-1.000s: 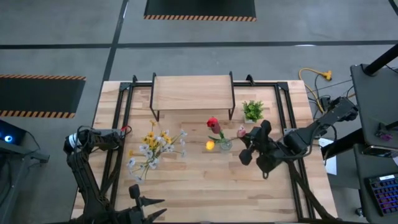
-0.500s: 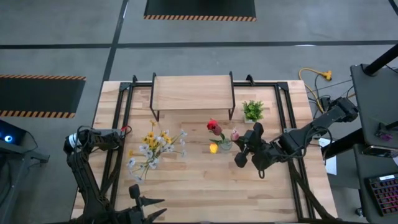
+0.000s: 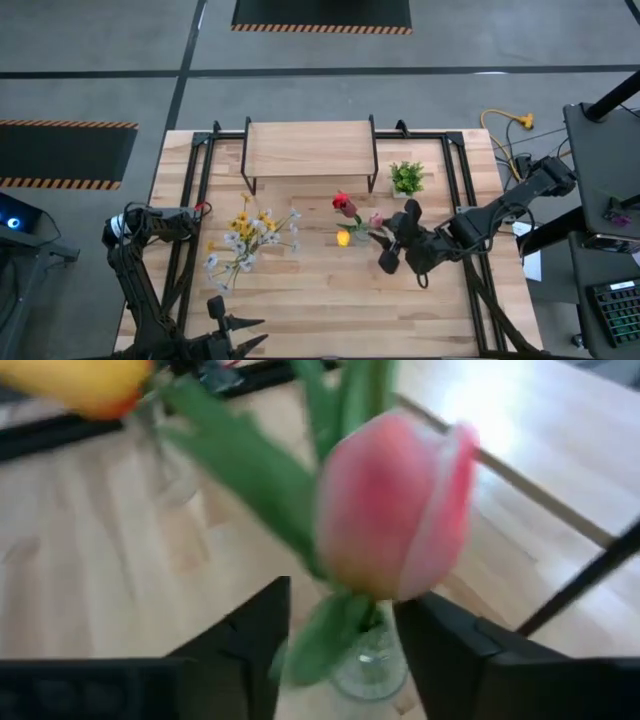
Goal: Pick and place flowers into a vace then onto a shelf
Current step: Put the pink tulip into the top transparent vase, then put the top transparent vase with flowers on the shelf
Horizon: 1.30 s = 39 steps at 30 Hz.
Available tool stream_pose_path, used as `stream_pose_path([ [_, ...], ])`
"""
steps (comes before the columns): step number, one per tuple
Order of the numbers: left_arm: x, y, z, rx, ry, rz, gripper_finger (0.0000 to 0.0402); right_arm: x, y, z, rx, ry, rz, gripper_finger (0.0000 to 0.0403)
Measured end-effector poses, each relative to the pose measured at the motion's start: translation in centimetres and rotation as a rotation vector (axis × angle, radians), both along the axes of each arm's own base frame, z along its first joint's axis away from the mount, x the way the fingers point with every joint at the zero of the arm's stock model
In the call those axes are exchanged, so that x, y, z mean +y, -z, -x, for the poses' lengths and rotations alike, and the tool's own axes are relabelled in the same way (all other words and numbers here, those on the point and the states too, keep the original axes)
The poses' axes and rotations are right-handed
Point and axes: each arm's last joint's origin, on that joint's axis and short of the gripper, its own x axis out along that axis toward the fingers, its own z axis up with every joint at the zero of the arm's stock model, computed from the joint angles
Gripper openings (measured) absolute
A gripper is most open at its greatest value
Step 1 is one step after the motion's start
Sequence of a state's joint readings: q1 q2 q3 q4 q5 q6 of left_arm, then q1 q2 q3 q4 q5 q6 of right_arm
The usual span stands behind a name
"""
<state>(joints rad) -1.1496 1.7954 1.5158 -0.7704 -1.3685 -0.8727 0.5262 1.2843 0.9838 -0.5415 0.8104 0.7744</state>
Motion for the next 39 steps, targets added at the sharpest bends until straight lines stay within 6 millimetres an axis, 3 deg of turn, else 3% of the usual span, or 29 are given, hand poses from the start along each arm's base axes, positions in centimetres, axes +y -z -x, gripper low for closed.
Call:
stream_pose_path([
  [5,0.0,0.0,0.0,-0.002,-0.001,0.001,0.0128,0.8,-0.7,0.5,0.055,-0.141,0.006,0.0205],
  [12,0.8,-1.6,0.3,-0.062,-0.029,0.022,0.0128,1.5,-1.2,3.0,0.139,-0.261,0.061,0.0219],
  [16,1.5,-2.1,0.6,-0.065,-0.029,0.028,0.0128,3.4,0.2,4.8,0.201,-0.415,0.147,0.0219],
  [23,2.9,-2.6,1.3,-0.080,-0.040,0.018,0.0128,6.4,3.1,6.5,0.068,-0.629,0.080,0.0213],
  [28,3.6,-2.7,1.6,-0.084,-0.042,0.018,0.0128,8.6,4.9,7.1,-0.147,-1.099,-0.101,0.0193],
  [32,3.9,-2.7,1.7,-0.108,-0.059,0.003,0.0128,8.0,6.7,7.5,-0.266,-1.224,0.002,0.0171],
  [39,3.9,-2.9,1.7,-0.118,-0.067,-0.020,0.0128,3.4,9.0,6.0,-0.276,-1.168,0.039,0.0119],
])
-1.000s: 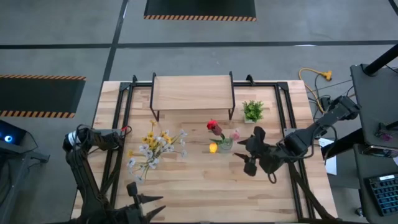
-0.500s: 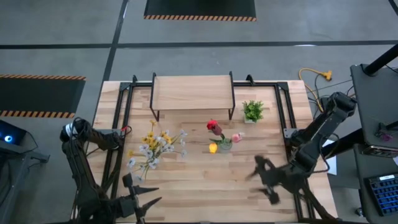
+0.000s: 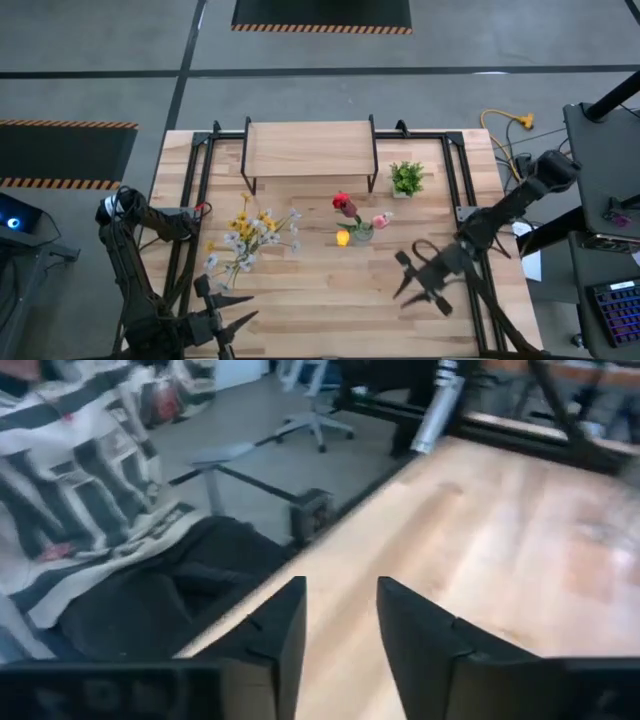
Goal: Pick and place flowers into a vace then onto a shelf
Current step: Put the top transparent vase with flowers on the shelf
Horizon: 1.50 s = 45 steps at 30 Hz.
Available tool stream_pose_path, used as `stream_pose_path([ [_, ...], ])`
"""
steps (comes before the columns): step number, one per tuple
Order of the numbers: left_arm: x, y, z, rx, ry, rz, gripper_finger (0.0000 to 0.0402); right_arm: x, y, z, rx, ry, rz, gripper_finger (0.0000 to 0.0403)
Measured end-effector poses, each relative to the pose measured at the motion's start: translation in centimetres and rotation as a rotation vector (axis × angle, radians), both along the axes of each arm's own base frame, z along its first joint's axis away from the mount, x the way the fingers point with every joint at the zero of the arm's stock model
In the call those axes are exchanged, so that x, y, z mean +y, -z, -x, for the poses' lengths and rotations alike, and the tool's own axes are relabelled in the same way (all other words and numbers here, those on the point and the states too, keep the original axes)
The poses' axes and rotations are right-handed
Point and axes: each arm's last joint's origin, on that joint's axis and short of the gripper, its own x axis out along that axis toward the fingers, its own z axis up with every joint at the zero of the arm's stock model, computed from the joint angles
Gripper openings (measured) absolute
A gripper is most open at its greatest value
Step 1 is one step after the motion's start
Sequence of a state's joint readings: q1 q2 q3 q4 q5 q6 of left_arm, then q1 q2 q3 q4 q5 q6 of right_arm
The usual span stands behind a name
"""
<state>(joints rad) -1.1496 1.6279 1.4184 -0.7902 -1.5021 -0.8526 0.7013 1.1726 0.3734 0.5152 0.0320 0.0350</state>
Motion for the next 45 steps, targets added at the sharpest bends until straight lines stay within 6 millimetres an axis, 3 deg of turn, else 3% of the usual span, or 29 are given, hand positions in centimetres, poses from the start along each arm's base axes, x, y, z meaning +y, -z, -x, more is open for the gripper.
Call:
stream_pose_path([
  [4,0.1,-0.1,0.0,0.000,0.000,-0.003,0.0128,-3.4,0.0,0.0,-0.020,0.105,-0.040,0.0090],
  [8,0.1,0.1,0.1,0.006,0.000,-0.016,0.0128,-6.1,0.2,1.5,-0.095,0.174,-0.055,0.0064],
  [16,1.9,-1.3,0.9,0.029,0.000,-0.068,0.0128,-9.3,-1.4,3.9,-0.383,0.367,-0.084,0.0023],
  [19,3.1,-2.0,1.4,0.021,0.000,-0.051,0.0128,-10.2,-2.0,4.1,-0.406,0.424,-0.061,0.0011],
  [24,6.3,-3.2,2.8,0.006,-0.001,-0.017,0.0128,-12.1,-2.8,4.2,-0.270,0.565,-0.067,0.0009],
  [36,17.8,-3.0,7.9,-0.085,-0.006,0.187,0.0128,-13.5,-4.9,4.1,-0.332,0.669,-0.069,0.0009],
  [41,19.8,-3.5,8.8,-0.072,0.007,0.146,0.0128,-13.5,-4.9,4.1,-0.323,0.672,-0.099,0.0009],
  [45,20.2,-4.7,9.0,-0.019,0.112,0.161,0.0128,-13.5,-4.9,4.1,-0.307,0.676,-0.127,0.0008],
])
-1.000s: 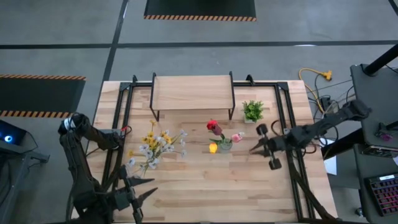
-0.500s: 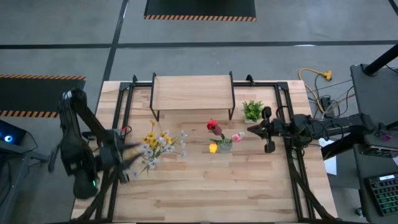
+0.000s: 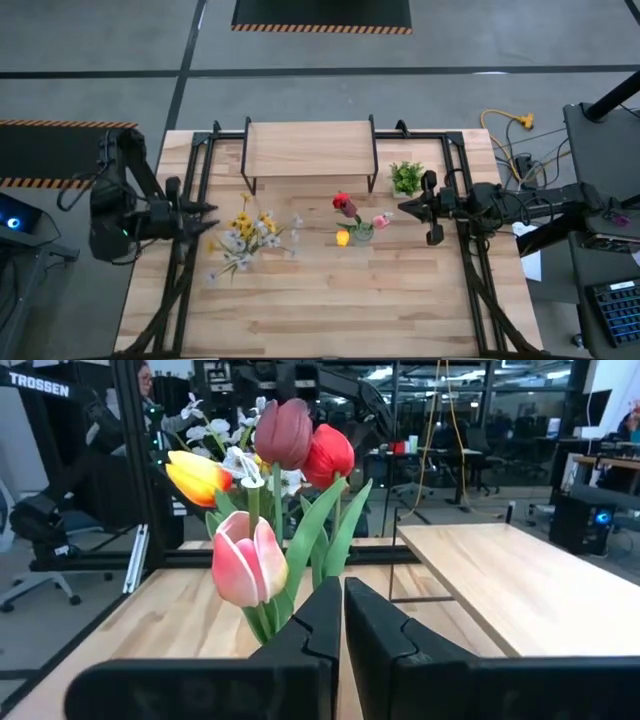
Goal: Pick and place flowers into a vace then onto a shelf
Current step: Put the top transparent vase with flowers on the shelf
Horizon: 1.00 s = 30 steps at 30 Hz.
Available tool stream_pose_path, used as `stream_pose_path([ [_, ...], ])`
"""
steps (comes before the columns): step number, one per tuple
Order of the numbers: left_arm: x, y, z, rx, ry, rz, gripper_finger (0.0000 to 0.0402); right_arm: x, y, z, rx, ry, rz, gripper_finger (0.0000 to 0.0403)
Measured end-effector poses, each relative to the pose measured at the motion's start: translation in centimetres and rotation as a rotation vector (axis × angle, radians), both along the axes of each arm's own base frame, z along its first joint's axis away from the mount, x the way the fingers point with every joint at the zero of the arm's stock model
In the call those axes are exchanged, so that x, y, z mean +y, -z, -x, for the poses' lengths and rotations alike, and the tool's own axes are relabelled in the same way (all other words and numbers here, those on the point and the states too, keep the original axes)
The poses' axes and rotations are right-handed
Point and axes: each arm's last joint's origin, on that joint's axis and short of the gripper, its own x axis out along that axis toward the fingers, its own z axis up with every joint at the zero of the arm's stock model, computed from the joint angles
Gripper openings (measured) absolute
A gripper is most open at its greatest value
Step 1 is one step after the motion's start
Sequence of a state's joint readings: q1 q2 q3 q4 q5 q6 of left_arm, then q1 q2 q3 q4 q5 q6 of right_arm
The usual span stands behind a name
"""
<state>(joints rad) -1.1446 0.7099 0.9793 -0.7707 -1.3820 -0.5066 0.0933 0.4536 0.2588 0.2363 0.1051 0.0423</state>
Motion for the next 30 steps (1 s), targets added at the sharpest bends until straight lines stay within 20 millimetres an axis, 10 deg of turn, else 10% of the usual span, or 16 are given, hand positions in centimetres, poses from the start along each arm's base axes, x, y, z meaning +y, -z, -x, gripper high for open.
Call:
stream_pose_path([
  [9,-2.9,-3.5,0.0,-0.143,0.806,-0.326,0.0128,0.0,0.3,0.0,0.028,0.000,-0.004,0.0008],
  [30,4.5,-1.8,1.5,-0.321,0.484,-0.389,0.0128,0.0,0.6,0.0,0.051,0.002,-0.007,0.0008],
])
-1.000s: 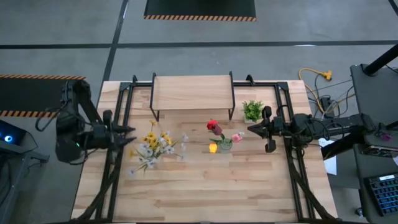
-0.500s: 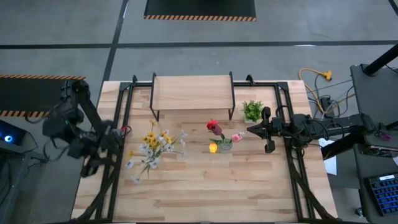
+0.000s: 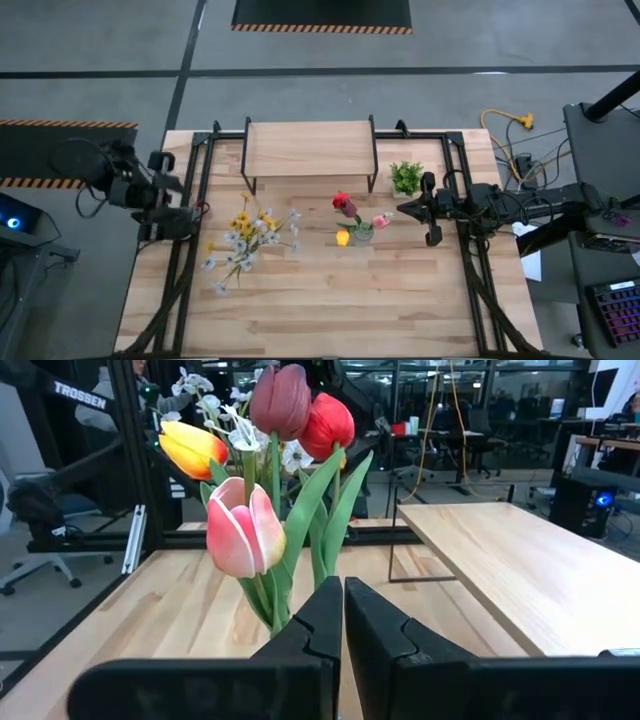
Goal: Pick and place flowers into a vace then onto a shelf
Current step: Put the top transparent vase with flowers on the shelf
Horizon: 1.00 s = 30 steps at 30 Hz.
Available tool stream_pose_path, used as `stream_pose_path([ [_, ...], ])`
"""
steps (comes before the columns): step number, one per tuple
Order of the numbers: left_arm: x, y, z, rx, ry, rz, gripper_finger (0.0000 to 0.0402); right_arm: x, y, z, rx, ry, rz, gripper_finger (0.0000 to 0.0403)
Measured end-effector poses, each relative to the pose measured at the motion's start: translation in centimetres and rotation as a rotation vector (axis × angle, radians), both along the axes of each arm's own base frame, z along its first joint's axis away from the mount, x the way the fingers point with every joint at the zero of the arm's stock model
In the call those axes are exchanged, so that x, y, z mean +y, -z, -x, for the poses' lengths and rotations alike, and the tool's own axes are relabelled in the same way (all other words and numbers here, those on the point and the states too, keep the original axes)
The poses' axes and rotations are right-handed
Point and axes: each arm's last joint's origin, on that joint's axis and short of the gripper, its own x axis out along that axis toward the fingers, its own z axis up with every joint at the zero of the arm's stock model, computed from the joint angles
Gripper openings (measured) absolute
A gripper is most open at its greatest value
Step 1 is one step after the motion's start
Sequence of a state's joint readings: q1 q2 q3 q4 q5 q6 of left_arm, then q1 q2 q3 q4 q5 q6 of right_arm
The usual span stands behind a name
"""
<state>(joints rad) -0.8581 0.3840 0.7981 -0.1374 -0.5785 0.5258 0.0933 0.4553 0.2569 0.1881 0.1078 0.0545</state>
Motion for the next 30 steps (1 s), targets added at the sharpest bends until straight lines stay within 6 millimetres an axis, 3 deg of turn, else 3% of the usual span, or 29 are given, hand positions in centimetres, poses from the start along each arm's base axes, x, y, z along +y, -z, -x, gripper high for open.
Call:
stream_pose_path([
  [5,1.6,0.8,0.8,-0.092,-0.114,0.042,0.0128,0.0,0.0,0.0,-0.002,0.000,0.001,0.0008],
  [9,2.8,1.8,1.2,-0.124,-0.368,0.054,0.0128,0.0,0.0,0.0,-0.002,0.001,0.005,0.0008],
  [16,5.0,3.5,3.5,-0.181,-0.406,0.127,0.0128,-0.1,0.7,-0.2,0.072,0.053,0.014,0.0020],
  [20,5.3,4.2,3.8,-0.183,-0.432,0.121,0.0128,0.0,1.8,-0.9,0.161,0.050,-0.014,0.0068],
  [25,5.5,3.2,4.0,-0.183,-0.467,0.132,0.0128,0.1,3.3,-2.2,0.280,0.053,-0.026,0.0156],
  [30,5.0,3.1,3.4,-0.164,-0.464,0.107,0.0128,0.3,4.0,-3.5,0.290,0.038,-0.066,0.0224],
])
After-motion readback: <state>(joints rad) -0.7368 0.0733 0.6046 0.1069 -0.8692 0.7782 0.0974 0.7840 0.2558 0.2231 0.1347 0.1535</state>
